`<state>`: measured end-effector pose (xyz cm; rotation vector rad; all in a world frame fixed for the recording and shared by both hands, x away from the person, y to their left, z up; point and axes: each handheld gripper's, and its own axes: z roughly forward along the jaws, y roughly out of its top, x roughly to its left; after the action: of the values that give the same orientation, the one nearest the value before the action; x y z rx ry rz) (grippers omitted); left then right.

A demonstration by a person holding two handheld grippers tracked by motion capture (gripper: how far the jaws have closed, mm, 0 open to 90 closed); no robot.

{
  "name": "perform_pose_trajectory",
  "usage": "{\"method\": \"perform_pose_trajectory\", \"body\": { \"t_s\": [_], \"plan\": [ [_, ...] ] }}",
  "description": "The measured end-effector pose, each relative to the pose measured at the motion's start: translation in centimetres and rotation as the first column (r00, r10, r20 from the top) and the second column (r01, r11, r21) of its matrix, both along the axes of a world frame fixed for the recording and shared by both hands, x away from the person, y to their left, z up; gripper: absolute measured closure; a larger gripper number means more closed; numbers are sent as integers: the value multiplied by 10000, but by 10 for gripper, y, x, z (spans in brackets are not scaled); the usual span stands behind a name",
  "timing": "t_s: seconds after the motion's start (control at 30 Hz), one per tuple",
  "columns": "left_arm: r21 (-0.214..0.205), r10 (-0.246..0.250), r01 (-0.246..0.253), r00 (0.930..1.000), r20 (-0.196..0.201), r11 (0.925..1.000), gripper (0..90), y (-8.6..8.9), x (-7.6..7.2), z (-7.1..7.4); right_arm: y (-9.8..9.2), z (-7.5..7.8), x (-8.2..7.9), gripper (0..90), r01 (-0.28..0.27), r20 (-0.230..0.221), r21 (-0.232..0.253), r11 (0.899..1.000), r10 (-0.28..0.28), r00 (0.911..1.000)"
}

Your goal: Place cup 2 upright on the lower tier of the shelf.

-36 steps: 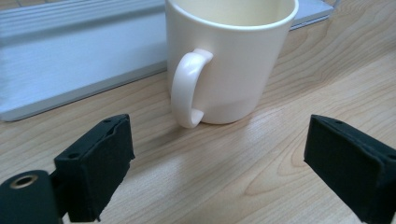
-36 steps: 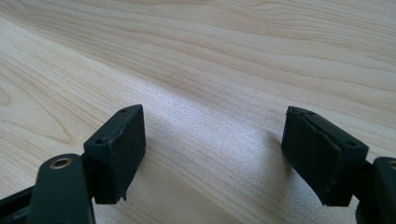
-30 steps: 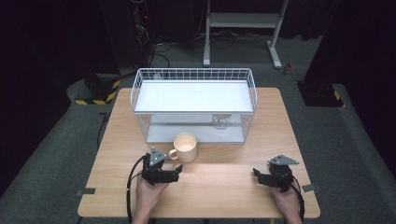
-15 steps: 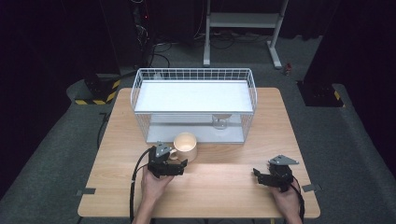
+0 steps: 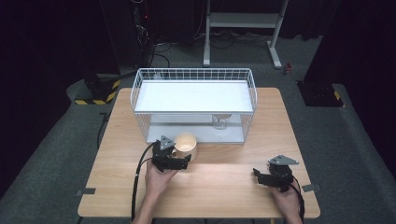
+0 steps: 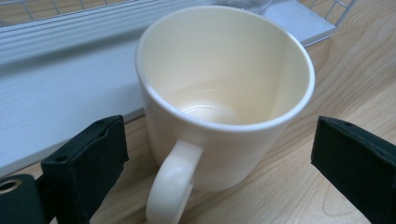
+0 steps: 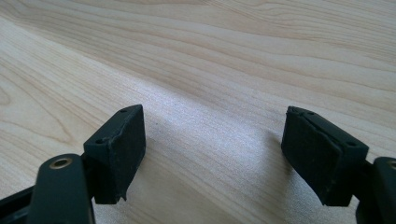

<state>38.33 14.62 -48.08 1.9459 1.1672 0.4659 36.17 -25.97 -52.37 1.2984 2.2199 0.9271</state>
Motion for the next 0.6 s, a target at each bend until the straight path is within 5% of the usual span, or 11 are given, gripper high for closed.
{"method": "perform_pose_trajectory", "body": {
  "t_s": [0.6],
  "plan": [
    [-29, 221, -220, 9991, 373, 9998, 53, -13, 14, -5, 0, 0, 0, 219, -3, 4, -5, 10000, 3, 10000]
  ]
}}
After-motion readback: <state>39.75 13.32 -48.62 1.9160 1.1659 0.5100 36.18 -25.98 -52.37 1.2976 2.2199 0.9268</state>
